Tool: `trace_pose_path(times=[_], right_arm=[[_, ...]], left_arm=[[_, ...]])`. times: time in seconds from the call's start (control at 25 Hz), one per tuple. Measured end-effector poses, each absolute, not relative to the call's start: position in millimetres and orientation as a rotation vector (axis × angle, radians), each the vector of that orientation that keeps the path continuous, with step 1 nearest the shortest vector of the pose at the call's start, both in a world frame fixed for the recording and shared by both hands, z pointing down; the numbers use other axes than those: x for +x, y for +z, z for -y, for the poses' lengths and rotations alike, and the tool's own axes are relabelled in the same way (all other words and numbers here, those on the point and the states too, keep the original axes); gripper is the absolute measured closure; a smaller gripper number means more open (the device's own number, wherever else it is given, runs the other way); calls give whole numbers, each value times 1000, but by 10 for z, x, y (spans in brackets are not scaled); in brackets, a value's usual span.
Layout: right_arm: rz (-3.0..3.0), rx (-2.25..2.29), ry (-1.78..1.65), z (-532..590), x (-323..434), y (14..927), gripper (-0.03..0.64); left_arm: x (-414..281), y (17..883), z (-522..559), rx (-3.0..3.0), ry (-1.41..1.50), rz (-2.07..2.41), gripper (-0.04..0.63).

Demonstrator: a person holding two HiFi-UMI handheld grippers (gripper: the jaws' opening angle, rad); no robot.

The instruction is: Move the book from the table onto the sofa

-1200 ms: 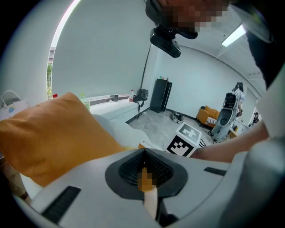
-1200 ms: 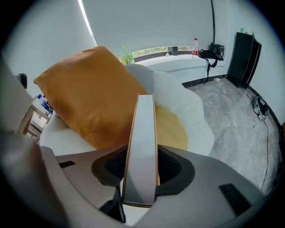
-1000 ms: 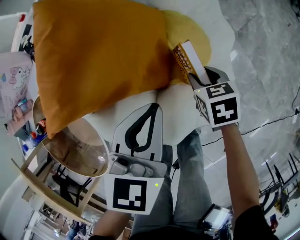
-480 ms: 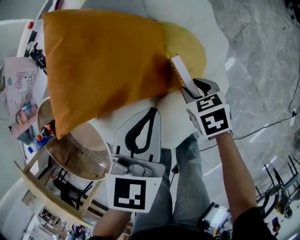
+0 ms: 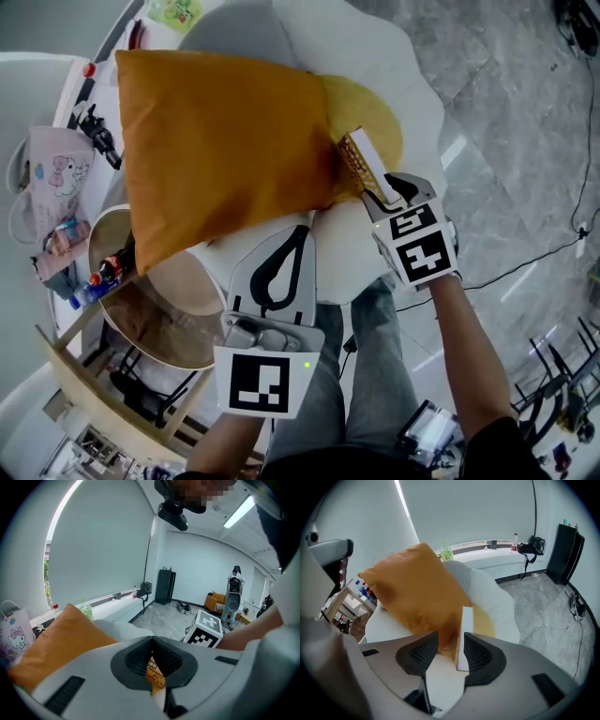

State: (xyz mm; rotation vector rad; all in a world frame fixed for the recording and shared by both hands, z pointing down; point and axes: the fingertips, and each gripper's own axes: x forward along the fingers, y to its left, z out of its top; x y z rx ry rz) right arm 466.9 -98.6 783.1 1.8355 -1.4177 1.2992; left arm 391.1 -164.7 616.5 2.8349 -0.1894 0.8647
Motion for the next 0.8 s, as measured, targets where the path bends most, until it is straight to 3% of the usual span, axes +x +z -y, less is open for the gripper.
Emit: trace_pose_path(times=[0.48, 0.8], right_arm=[[1374, 1945, 1212, 443, 4869, 6677, 443], [1361, 2103, 1071, -36, 5044, 5338, 460]], left_arm=[[3912, 5376, 1447, 2933, 791, 145, 589], [4000, 4433, 1363, 3027, 701, 136, 589]])
